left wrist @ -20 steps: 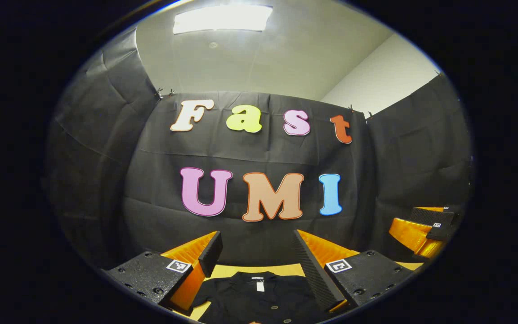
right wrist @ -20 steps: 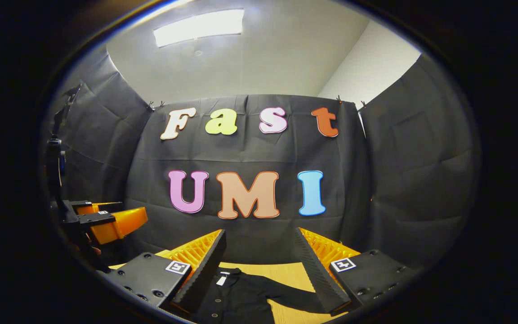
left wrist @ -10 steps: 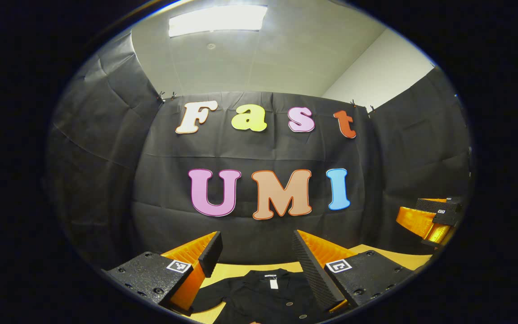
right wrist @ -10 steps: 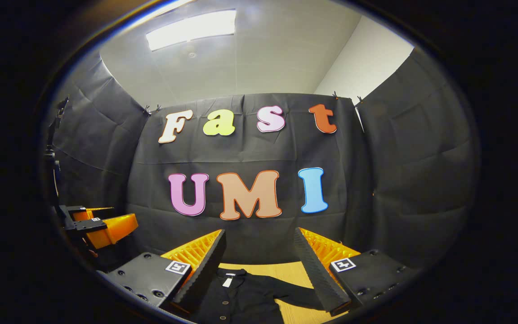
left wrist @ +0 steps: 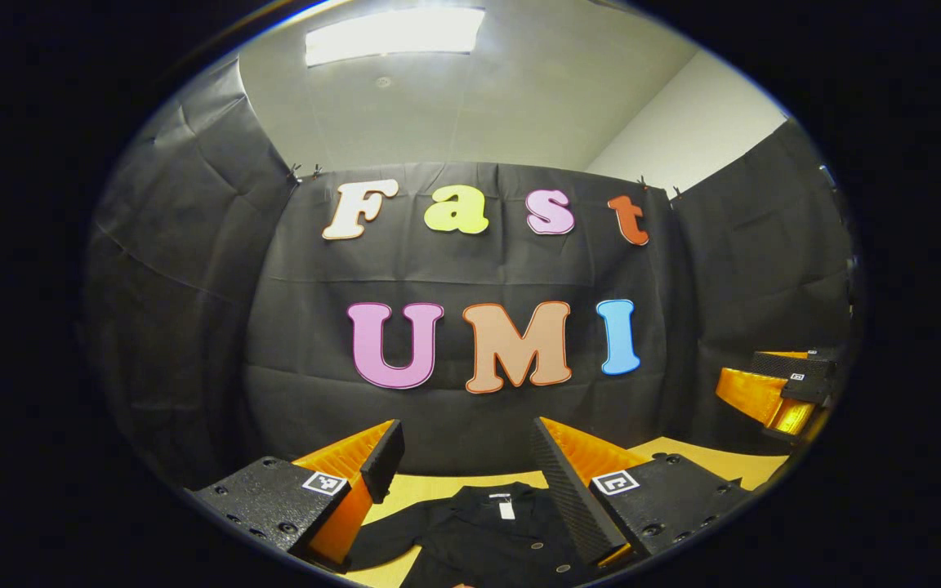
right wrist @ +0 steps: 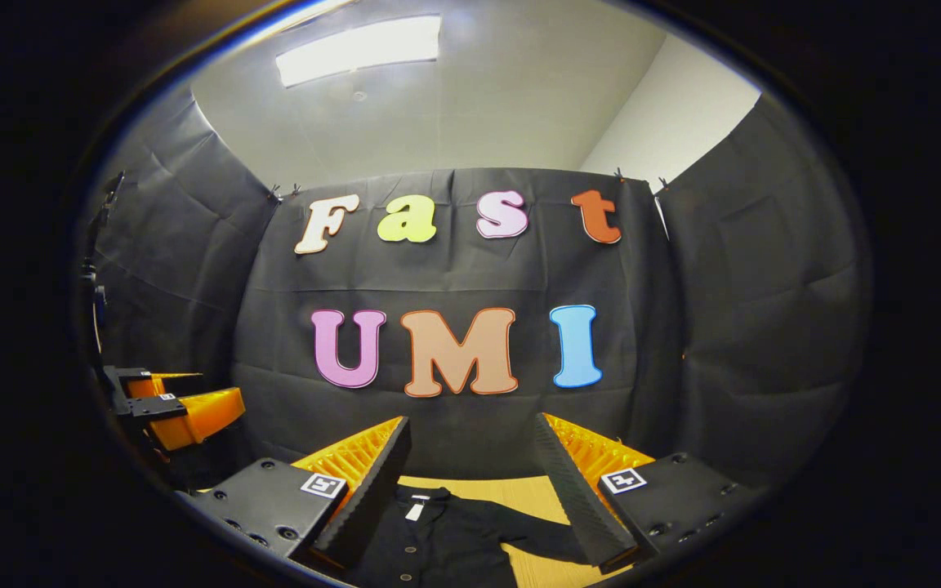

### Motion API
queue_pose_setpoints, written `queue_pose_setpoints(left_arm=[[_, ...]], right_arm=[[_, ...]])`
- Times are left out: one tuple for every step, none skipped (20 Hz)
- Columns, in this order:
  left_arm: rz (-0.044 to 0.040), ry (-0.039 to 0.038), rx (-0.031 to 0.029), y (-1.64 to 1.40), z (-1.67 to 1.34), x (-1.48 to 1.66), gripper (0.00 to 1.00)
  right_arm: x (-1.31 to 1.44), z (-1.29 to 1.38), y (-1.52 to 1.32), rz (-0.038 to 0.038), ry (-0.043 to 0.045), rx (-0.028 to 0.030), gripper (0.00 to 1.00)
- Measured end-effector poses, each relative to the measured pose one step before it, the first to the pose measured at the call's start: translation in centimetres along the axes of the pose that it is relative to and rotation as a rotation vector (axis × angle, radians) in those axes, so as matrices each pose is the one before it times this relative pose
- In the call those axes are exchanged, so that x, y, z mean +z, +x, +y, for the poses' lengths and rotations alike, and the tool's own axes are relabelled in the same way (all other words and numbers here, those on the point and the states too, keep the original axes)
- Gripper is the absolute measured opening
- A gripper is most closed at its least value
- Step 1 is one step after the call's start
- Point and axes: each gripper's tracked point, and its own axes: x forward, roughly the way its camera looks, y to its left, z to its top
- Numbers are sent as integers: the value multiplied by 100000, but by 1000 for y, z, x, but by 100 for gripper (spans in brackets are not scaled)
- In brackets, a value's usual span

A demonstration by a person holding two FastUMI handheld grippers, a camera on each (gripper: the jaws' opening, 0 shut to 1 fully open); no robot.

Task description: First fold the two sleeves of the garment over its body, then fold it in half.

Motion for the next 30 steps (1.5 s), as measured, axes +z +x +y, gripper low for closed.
queue_pose_setpoints(left_arm=[[-219, -177, -125, 35, 193, -115, 93], [61, 1, -190, 49, 243, -53, 92], [83, 152, -239, 52, 305, -142, 92], [296, 26, -487, 80, 153, -106, 92], [625, -9, -981, 85, 8, -249, 92], [-34, -123, -794, 145, -38, -48, 92], [406, -360, -591, 25, -83, -140, 92], [944, -101, 287, 108, -31, -205, 93], [165, 50, 575, 263, 55, -42, 92], [-767, 19, 778, 196, -94, 228, 92], [-528, -11, 980, 197, -113, 214, 93], [-333, 204, 399, 86, -245, 233, 92], [-342, 619, -494, -39, -509, -15, 92], [-137, 837, -748, 71, -375, 76, 92], [37, 477, -435, 81, -232, -11, 92], [412, 57, 210, 71, -71, -15, 92], [-53, -332, 127, -121, -31, -123, 92], [52, -541, 50, 36, -80, 52, 92], [453, -311, 13, 76, -120, -322, 93], [361, -207, 269, -35, 11, -130, 93], [219, -308, 375, 48, 119, -123, 92], [142, -458, 205, 26, 43, -29, 93], [264, -341, 259, 93, 18, -217, 93], [238, -83, 85, 110, 0, -78, 92], [74, 15, 218, 124, 118, -48, 92], [-181, -9, 107, 121, -18, 29, 93], [-202, 127, 186, 137, -40, 23, 92], [-148, 298, 328, 112, 71, 12, 92], [-95, 191, 66, 330, -32, -98, 92], [-215, 123, 316, 202, -1, 70, 92]], right_arm=[[126, 390, 51, -206, -100, 261, 97], [157, 279, 175, -466, -165, -84, 97], [-115, 43, -113, -325, -728, -301, 97], [15, 64, 126, -35, -1404, -528, 97], [-113, -25, -76, 145, -1962, -802, 97], [68, -97, 143, 20, -1819, -808, 97], [22, -217, -11, -4, -980, -737, 97], [-58, -166, -19, 37, 188, -176, 97], [71, 18, -157, -627, 867, 630, 99], [9, -131, 145, -307, 744, 324, 99], [-138, -358, 201, 473, 619, 266, 97], [-113, -151, 306, 595, 722, 625, 97], [-133, -34, 173, 439, 757, 569, 99], [-22, -50, 318, 186, 509, 264, 95], [-44, -188, -58, 54, 72, -109, 99], [-94, -354, 175, 165, -222, -93, 99], [-112, -94, -5, 66, -517, -42, 99], [81, 47, 181, 364, -568, -12, 99], [-109, -179, 108, 459, -326, 247, 99], [-96, -87, 248, 405, -82, 200, 99], [-170, -122, -78, 190, 4, 198, 99], [64, -1, 108, -73, -90, -21, 97], [96, -35, 27, -37, -202, -23, 97], [107, -72, 269, -1, -392, -58, 97], [-28, -324, 150, -62, -546, -446, 99], [53, -245, 366, 95, -512, -610, 97], [-154, -428, 241, 180, -202, -581, 97], [14, -450, 471, 339, 69, -555, 97], [-211, -643, 461, 614, 207, -603, 99], [-214, -761, 639, 911, 233, -946, 99]])
